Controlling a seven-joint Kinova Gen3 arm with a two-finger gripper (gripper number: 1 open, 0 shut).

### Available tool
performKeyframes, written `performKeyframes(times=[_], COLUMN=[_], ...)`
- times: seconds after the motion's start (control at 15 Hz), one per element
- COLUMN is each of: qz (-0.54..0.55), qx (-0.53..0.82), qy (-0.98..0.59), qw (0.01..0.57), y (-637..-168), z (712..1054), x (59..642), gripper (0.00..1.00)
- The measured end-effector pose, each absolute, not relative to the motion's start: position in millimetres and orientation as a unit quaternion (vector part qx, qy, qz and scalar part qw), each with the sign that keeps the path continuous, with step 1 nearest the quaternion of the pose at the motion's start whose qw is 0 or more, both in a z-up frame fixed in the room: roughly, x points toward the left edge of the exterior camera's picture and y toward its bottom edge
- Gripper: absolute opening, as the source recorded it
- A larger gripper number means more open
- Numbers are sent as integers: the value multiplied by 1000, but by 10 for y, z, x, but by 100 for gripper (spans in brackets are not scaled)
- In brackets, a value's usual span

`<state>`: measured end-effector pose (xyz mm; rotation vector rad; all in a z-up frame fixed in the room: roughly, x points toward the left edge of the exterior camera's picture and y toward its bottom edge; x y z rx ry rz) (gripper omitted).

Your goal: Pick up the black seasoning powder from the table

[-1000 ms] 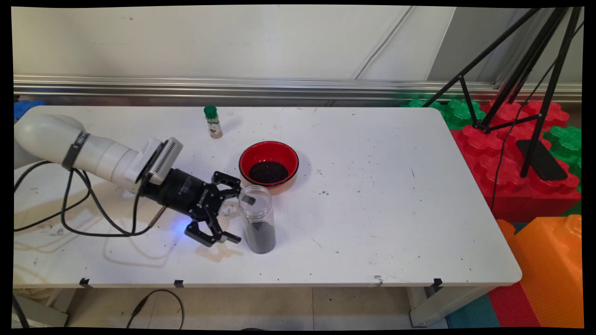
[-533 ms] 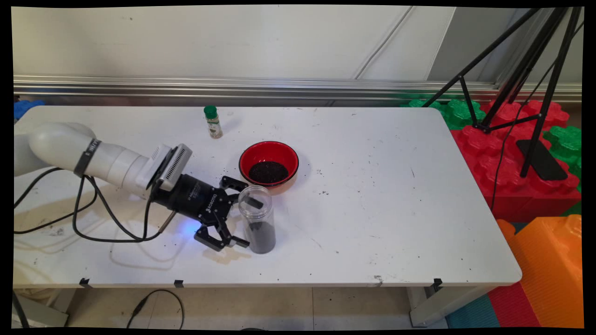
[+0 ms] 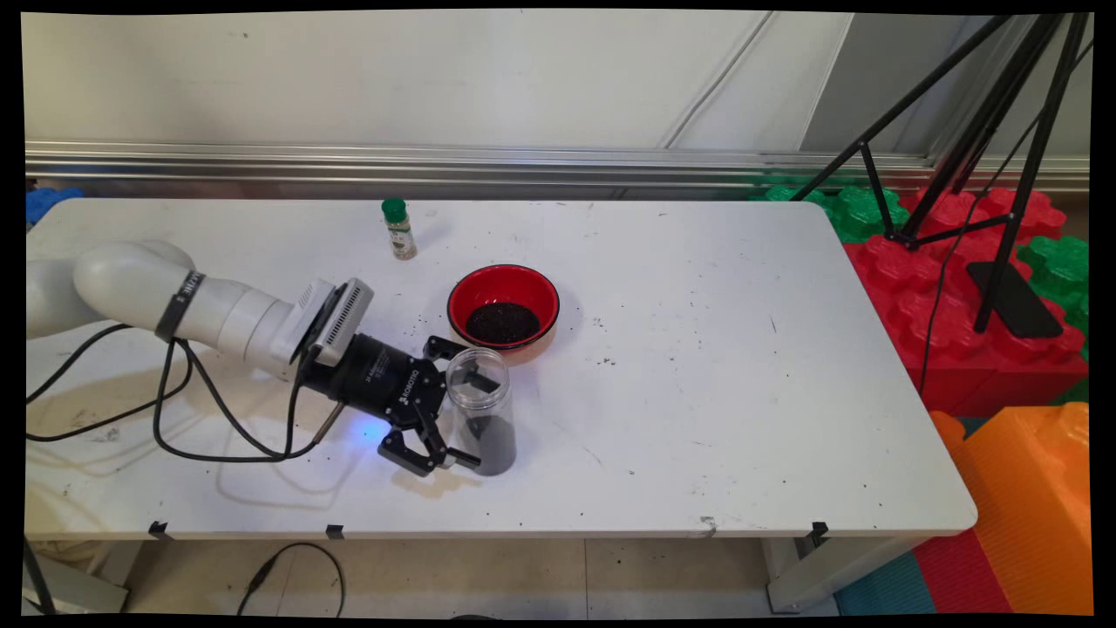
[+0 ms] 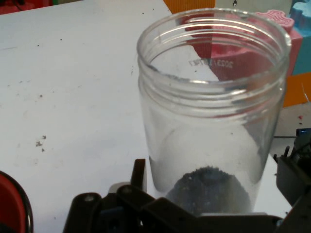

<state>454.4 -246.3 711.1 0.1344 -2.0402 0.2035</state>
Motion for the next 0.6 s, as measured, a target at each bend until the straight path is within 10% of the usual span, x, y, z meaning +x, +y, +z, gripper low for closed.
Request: performKeyframes(times=[0.47,0.53,0.6], qz=[87,88,88], qx=[59,60,61], qy=[-848,-847,-846], qw=[520,521,522], y=[-2494,-2500,-2505], z=[7070,7067,7064], x=[4480,4470,4463], gripper=[100,0,0])
